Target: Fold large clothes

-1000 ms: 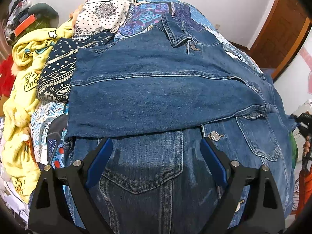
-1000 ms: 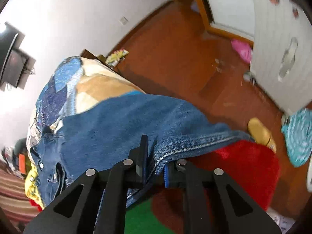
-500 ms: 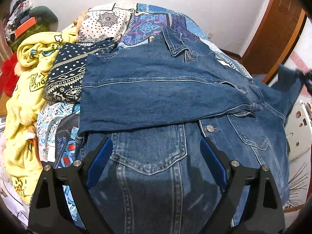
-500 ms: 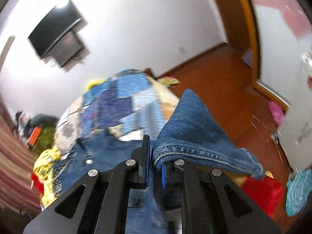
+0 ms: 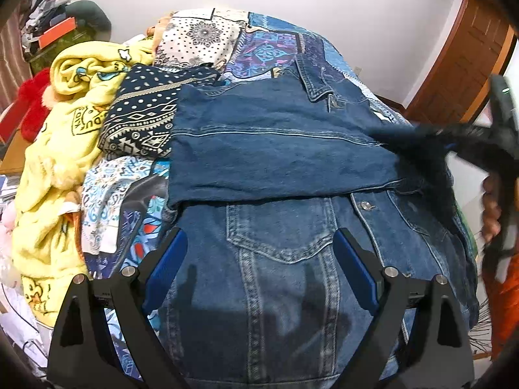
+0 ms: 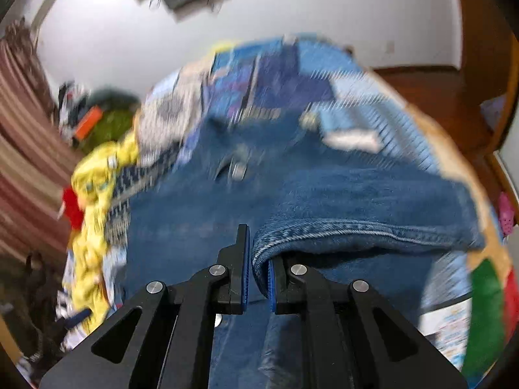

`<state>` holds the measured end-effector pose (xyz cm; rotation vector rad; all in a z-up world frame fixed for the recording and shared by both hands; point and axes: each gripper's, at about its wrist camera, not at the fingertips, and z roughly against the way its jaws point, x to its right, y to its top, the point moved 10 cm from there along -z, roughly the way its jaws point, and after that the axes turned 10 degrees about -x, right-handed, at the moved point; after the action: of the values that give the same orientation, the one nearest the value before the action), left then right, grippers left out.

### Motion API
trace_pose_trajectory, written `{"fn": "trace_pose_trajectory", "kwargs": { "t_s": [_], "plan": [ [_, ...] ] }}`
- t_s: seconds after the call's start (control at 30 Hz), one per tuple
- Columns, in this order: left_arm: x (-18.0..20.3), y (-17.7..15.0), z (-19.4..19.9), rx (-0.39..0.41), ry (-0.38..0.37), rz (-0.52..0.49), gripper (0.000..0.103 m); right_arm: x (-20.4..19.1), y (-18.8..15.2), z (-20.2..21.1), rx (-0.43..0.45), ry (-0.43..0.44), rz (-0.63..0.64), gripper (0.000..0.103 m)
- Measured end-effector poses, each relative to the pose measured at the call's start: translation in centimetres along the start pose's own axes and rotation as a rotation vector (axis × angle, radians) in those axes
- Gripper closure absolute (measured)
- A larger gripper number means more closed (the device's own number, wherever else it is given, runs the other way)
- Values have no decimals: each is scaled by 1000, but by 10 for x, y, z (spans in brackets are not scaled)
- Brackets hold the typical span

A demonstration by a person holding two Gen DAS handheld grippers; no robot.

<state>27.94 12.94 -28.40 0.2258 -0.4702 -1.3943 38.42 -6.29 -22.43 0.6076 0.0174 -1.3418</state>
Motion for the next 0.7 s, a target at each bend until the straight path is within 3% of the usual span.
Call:
{"fn": "trace_pose_trajectory", "kwargs": {
  "t_s": [0.13, 0.33, 0.37, 0.43, 0.53, 0.7],
  "plan": [
    [-2, -1, 3, 0, 17, -4, 12, -3, -27, -33, -104, -25, 24, 92],
    [20, 11, 7, 8, 33, -48, 12, 6, -50, -38, -207, 4, 40, 89],
    [28, 16, 8, 13, 35, -65, 12, 4, -53, -37, -218, 20, 42, 86],
    [44, 24, 10, 24, 36, -97, 12, 7, -62, -31, -251, 56, 52, 70],
    [73, 40, 12, 34, 24, -145, 12, 13, -71, -14, -227, 64, 87, 60],
    [136, 63, 10, 49, 10, -269, 12, 40, -72, 19, -141, 21, 101, 58]
  ]
}}
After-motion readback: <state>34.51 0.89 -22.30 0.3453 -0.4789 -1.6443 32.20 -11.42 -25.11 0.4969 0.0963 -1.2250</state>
